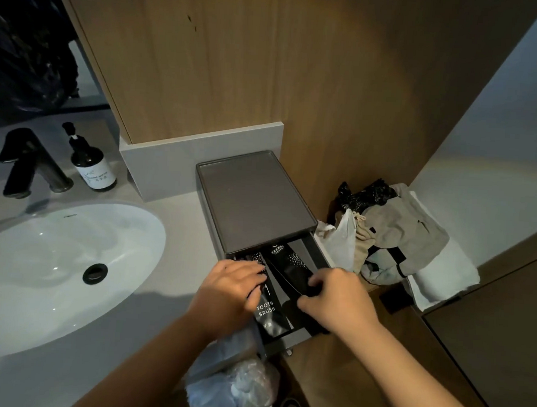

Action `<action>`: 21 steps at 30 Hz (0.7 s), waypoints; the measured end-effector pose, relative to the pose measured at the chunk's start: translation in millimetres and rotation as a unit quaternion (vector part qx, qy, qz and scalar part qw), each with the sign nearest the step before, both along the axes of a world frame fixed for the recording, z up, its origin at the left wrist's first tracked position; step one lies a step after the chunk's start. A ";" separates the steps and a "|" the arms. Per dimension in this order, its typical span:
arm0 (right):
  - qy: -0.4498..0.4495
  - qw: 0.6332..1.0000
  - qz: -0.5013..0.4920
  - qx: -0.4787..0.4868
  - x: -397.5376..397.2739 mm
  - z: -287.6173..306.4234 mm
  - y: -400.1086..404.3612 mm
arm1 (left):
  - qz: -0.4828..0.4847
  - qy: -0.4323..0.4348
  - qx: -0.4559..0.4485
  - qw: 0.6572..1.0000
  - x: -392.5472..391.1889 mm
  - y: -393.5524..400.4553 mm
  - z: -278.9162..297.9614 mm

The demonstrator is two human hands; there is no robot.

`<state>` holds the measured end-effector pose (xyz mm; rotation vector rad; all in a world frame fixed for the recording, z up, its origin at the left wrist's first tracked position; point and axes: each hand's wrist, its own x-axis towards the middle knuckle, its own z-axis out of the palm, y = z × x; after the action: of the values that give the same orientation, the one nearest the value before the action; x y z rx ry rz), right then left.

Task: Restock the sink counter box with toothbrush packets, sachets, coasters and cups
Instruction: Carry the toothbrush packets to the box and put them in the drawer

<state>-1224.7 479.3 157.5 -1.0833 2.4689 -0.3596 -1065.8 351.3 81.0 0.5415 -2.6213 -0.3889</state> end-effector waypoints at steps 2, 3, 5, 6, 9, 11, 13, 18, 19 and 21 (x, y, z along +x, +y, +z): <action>0.009 1.000 0.019 -0.015 1.0 -12.4 -12.9 | -0.046 -0.036 -0.034 0.998 3.9 -2.1 -4.7; 0.014 0.999 0.031 -0.017 1.2 -18.5 -17.9 | -0.065 -0.054 -0.049 0.995 5.3 -2.6 -5.7; 0.028 0.998 0.060 -0.006 0.9 -30.4 -24.2 | -0.090 -0.085 -0.079 0.989 7.4 -3.9 -6.7; 0.033 0.997 0.074 0.003 0.6 -35.6 -25.7 | -0.097 -0.096 -0.092 0.986 7.4 -4.7 -6.2; 0.038 0.994 0.104 0.010 -4.1 -47.0 -26.8 | -0.114 -0.135 -0.136 0.975 5.4 -9.4 -5.5; 0.023 0.991 0.131 0.012 -11.4 -50.3 -26.2 | -0.125 -0.190 -0.168 0.959 1.5 -14.6 -1.5; 0.020 0.985 0.171 0.013 -19.5 -52.0 -25.6 | -0.136 -0.254 -0.170 0.943 -3.7 -15.6 5.7; 0.005 0.958 0.278 0.065 -29.0 -54.8 -24.1 | -0.149 -0.267 -0.178 0.935 -8.0 -20.7 5.0; -0.002 0.955 0.285 0.082 -29.2 -55.2 -24.1 | -0.156 -0.261 -0.190 0.934 -7.3 -21.4 3.5; -0.005 0.952 0.290 0.099 -30.1 -56.8 -25.1 | -0.161 -0.243 -0.197 0.936 -5.9 -23.1 -0.8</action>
<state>-1254.9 454.2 100.8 -1.6265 1.9950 0.0627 -1071.7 328.1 80.2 0.0710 -3.1556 0.2129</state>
